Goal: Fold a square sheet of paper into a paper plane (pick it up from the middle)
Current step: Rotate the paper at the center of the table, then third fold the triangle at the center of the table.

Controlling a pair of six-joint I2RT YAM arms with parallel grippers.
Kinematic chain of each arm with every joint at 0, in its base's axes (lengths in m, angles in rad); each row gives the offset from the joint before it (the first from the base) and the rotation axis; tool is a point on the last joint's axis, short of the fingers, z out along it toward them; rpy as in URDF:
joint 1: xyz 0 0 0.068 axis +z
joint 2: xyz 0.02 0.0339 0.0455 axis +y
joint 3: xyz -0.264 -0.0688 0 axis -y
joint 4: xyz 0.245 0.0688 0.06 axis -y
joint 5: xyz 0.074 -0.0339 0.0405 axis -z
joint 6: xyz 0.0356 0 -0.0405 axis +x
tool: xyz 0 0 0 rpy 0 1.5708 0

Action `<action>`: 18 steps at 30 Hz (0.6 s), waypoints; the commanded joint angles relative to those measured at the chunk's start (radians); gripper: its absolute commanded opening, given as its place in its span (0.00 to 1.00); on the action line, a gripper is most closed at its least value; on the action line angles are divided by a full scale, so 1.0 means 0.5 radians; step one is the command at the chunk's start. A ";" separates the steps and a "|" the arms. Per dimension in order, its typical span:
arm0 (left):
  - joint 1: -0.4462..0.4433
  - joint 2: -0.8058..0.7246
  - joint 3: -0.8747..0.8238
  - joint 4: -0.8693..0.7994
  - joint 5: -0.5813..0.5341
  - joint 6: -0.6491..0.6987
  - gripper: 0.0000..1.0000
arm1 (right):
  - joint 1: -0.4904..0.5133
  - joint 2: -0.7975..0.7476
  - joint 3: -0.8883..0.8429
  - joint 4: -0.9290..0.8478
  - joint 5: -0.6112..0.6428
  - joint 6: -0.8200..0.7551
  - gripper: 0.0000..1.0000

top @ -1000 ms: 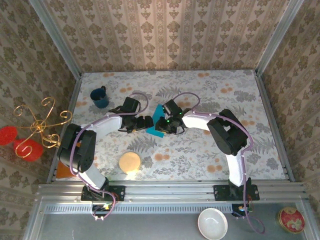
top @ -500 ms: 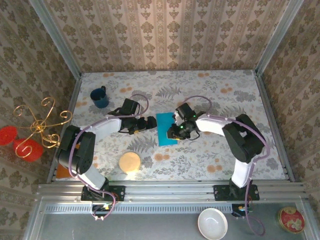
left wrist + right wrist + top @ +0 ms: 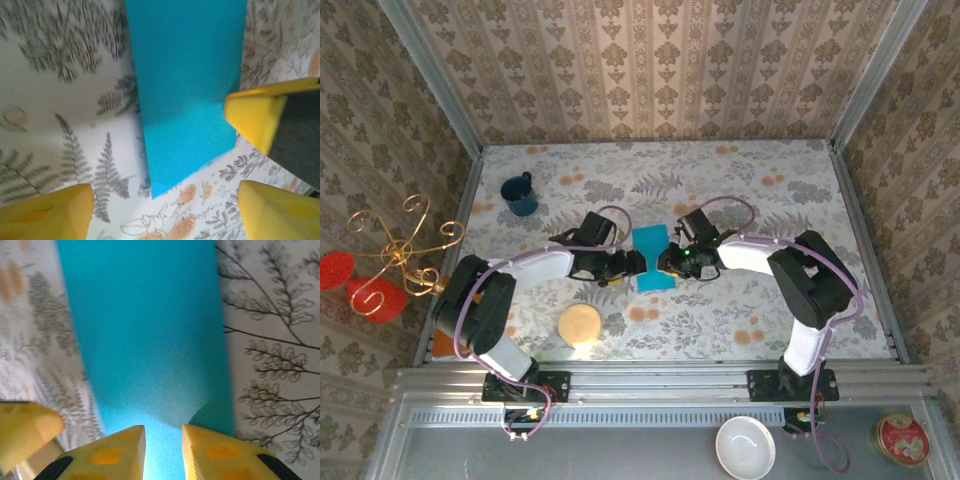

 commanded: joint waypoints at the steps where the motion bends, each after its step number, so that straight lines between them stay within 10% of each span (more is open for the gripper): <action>1: -0.029 -0.017 -0.042 0.090 0.075 -0.175 0.72 | -0.017 0.061 0.020 0.026 0.002 0.091 0.28; 18: -0.081 0.122 -0.049 0.087 -0.019 -0.198 0.52 | -0.035 0.102 -0.116 0.164 -0.027 0.258 0.27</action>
